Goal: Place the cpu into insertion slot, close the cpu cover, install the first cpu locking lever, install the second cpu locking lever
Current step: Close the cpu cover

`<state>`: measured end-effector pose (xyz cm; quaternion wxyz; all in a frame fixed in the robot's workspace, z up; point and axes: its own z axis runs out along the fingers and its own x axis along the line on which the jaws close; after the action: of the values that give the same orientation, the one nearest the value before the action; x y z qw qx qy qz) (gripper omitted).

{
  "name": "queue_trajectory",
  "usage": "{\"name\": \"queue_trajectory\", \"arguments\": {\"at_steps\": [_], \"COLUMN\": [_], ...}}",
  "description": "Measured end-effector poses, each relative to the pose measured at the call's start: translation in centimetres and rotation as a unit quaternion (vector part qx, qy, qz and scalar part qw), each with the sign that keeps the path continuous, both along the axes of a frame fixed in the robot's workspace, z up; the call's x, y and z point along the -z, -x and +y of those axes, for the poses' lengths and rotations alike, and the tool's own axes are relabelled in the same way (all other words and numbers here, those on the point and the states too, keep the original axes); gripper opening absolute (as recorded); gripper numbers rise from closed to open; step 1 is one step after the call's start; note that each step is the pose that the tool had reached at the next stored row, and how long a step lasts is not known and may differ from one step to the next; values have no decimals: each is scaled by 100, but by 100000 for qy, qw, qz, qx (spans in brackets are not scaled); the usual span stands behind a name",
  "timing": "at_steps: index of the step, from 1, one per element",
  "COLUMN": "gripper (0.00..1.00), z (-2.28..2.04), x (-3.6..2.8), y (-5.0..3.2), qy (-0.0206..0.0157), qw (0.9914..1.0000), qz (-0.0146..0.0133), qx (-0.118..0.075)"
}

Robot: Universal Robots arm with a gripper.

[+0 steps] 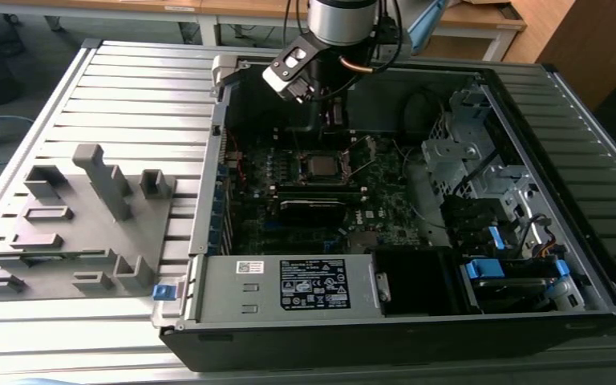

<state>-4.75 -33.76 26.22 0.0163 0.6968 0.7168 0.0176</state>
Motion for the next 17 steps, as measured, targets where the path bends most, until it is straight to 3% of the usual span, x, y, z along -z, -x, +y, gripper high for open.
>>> {"name": "queue_trajectory", "arguments": {"at_steps": [7, 17], "gripper": [11, 11], "z": [0, 0], "x": [-45, -50], "y": [0, -3], "qy": [0, -1], "qw": [100000, 100000], "qz": [1, 1], "qx": [1, -11]}}
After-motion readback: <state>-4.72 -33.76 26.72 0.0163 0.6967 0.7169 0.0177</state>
